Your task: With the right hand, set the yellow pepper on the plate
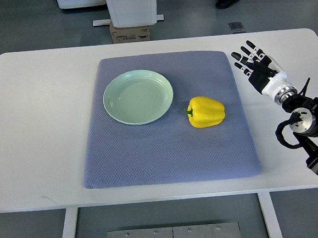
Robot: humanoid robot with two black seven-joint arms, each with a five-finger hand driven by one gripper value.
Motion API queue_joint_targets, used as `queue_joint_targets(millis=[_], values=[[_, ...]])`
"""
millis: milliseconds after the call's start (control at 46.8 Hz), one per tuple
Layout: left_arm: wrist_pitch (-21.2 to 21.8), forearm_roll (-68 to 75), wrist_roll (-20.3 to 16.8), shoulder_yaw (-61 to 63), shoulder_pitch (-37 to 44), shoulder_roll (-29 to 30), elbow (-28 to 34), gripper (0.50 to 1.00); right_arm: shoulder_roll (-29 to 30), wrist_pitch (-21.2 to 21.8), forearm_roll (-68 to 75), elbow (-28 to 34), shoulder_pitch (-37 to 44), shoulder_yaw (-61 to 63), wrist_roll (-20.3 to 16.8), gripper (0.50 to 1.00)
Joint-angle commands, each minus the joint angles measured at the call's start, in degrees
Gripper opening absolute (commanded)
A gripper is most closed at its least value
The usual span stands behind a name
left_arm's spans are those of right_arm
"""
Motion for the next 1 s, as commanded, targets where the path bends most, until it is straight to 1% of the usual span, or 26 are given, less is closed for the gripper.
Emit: queue_joint_targets(millis=[0,577,791,984], values=[[0.00,0.02,0.00,0.00,0.00,0.00,0.00,1.000,0.00,-0.01,-0.01,-0.30,0.26,-0.09,-0.17,1.000],[0.00,0.02,0.00,0.00,0.00,0.00,0.00,1.000,-0.17,-0.01,0.16,-0.48,0.79,-0.09,-0.35,1.000],[0.00,0.02,0.00,0.00,0.00,0.00,0.00,1.000,-0.35,0.08,3.68,-0.48,0.79,-0.27,-0.43,1.000],[0.00,0.02,0.00,0.00,0.00,0.00,0.00,1.000,-0.26,0.17,3.94,-0.39,0.70,-0.35,-0.35,1.000]])
